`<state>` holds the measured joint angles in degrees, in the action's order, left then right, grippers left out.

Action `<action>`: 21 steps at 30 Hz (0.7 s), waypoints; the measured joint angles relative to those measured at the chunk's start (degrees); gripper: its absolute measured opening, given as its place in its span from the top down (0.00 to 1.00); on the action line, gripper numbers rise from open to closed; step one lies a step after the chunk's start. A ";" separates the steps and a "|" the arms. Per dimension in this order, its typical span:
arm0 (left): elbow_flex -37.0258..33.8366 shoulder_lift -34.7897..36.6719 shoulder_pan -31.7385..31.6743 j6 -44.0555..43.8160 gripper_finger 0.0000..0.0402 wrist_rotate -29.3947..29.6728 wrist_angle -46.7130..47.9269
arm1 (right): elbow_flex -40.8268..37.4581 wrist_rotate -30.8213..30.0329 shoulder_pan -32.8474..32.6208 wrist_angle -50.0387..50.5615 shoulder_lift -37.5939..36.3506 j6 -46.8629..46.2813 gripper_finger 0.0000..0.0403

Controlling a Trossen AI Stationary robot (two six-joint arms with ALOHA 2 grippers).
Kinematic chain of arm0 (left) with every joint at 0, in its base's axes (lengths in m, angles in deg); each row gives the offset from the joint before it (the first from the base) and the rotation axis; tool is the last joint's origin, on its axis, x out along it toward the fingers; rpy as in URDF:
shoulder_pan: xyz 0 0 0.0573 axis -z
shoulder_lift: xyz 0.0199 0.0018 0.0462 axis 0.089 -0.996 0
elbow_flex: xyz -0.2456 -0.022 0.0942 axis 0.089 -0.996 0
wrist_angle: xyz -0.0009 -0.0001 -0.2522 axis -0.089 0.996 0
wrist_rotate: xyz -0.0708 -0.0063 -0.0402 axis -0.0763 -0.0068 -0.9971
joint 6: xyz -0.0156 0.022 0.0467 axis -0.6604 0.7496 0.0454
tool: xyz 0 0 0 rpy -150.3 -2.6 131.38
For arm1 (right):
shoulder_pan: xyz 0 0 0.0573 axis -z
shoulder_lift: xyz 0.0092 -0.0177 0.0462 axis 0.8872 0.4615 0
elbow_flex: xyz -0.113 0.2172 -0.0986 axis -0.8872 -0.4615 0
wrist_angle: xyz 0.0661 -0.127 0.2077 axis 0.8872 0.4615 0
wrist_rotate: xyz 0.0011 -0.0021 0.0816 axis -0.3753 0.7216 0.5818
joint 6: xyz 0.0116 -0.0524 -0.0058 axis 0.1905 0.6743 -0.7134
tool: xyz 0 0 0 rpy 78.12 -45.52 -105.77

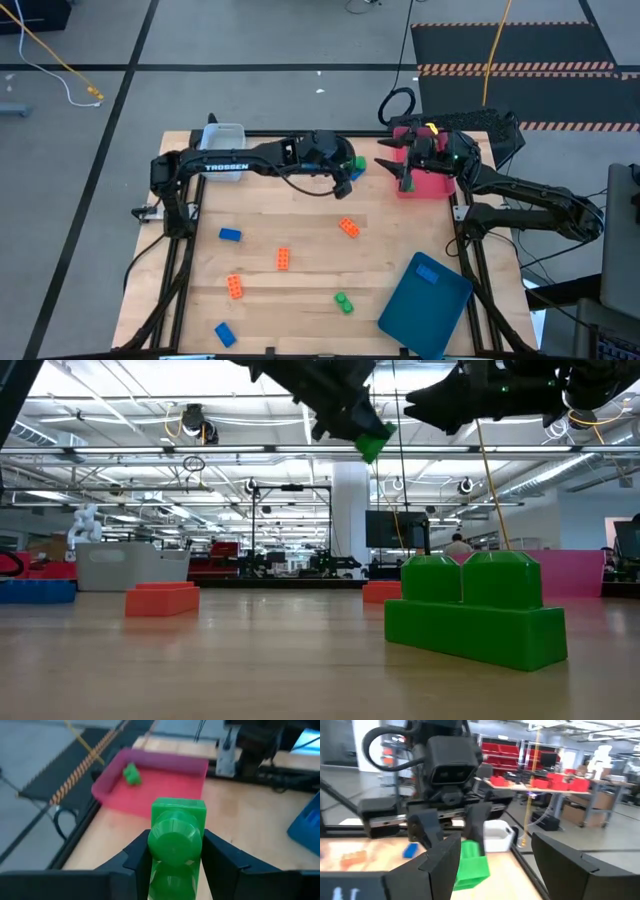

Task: Sort & place blocks by color
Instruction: Put the green gamepiece into the pink bin

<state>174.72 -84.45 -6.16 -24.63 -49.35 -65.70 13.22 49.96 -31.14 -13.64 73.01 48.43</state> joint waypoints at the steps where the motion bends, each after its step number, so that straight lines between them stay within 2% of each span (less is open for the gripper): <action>1: 0.06 0.00 0.20 0.19 0.63 0.04 -0.95 | 0.00 0.19 0.00 -0.31 0.00 -0.46 0.40; 8: 0.06 0.00 1.05 1.17 0.64 -0.21 -6.24 | -0.01 0.18 -0.60 -1.42 1.30 -1.49 0.40; 13: 0.04 0.00 1.81 1.52 0.65 -1.34 -10.54 | 0.03 4.41 -1.97 -6.99 4.77 -3.50 0.40; 21: 0.04 0.09 2.77 1.36 0.62 -2.98 -11.36 | 0.01 4.76 -3.72 -12.95 8.27 -4.98 0.40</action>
<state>174.76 -84.37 -3.38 -23.27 -52.33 -77.05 13.23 54.72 -34.86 -26.59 81.28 43.45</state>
